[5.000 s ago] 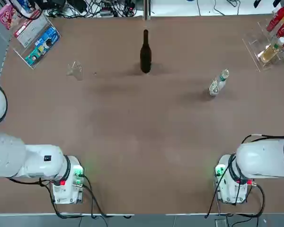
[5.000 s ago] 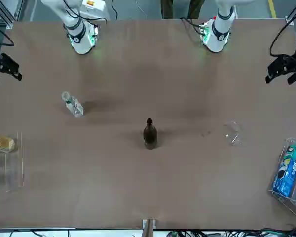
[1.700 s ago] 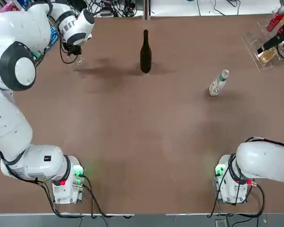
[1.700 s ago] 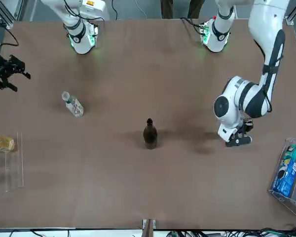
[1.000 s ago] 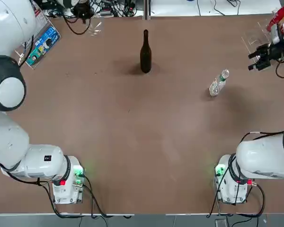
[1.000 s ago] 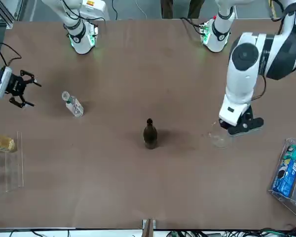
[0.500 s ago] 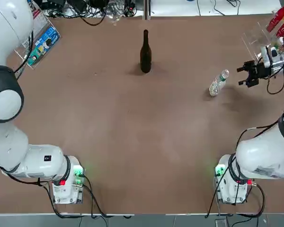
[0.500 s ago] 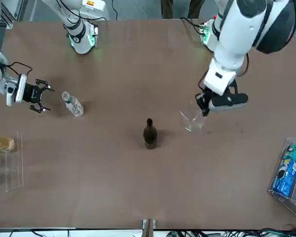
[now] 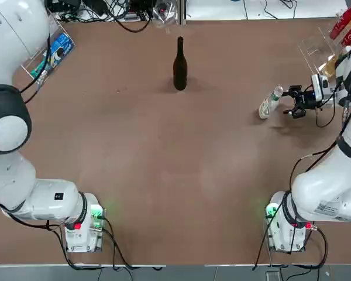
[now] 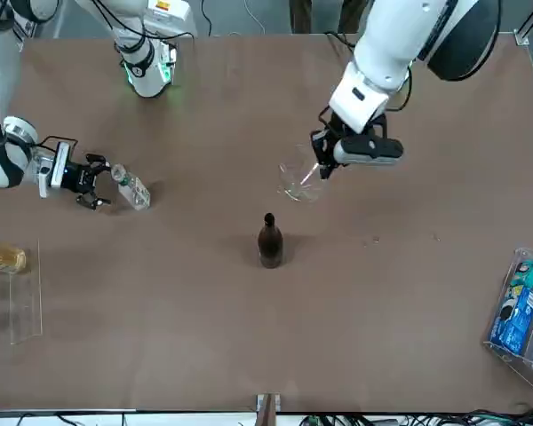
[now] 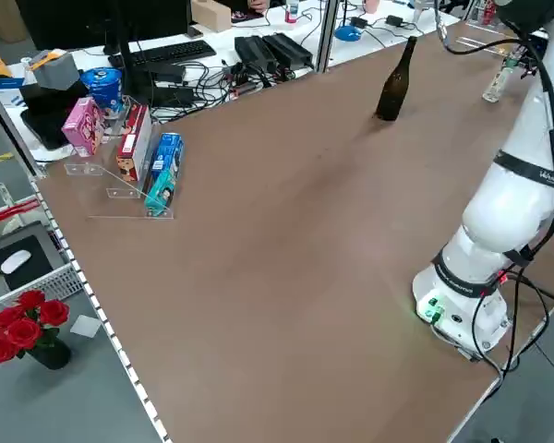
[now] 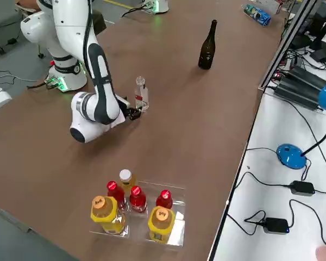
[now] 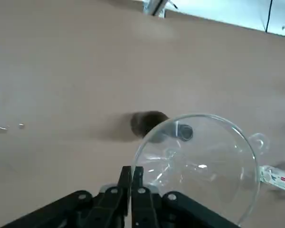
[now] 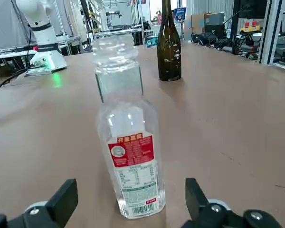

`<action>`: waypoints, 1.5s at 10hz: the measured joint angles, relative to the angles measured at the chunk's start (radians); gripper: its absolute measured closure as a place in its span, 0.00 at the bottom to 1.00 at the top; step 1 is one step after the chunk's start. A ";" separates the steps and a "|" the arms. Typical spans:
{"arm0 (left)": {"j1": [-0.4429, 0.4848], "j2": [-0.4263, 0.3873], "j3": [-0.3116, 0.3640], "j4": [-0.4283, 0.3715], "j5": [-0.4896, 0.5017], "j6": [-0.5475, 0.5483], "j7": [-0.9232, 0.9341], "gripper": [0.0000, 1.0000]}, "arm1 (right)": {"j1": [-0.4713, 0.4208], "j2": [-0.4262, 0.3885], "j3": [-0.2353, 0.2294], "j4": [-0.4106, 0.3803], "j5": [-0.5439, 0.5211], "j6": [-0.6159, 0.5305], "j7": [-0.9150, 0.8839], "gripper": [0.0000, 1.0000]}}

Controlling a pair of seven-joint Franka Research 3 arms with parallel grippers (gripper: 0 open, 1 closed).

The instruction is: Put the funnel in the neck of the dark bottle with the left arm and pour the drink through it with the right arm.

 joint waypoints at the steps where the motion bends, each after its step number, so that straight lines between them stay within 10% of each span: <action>1: -0.007 0.031 -0.001 0.015 0.000 0.018 -0.010 0.96 | 0.000 0.023 0.002 0.016 0.023 -0.031 -0.008 0.00; 15: -0.072 0.183 -0.002 0.076 0.089 0.072 -0.040 0.96 | 0.007 0.134 0.070 0.049 0.070 -0.123 -0.065 0.00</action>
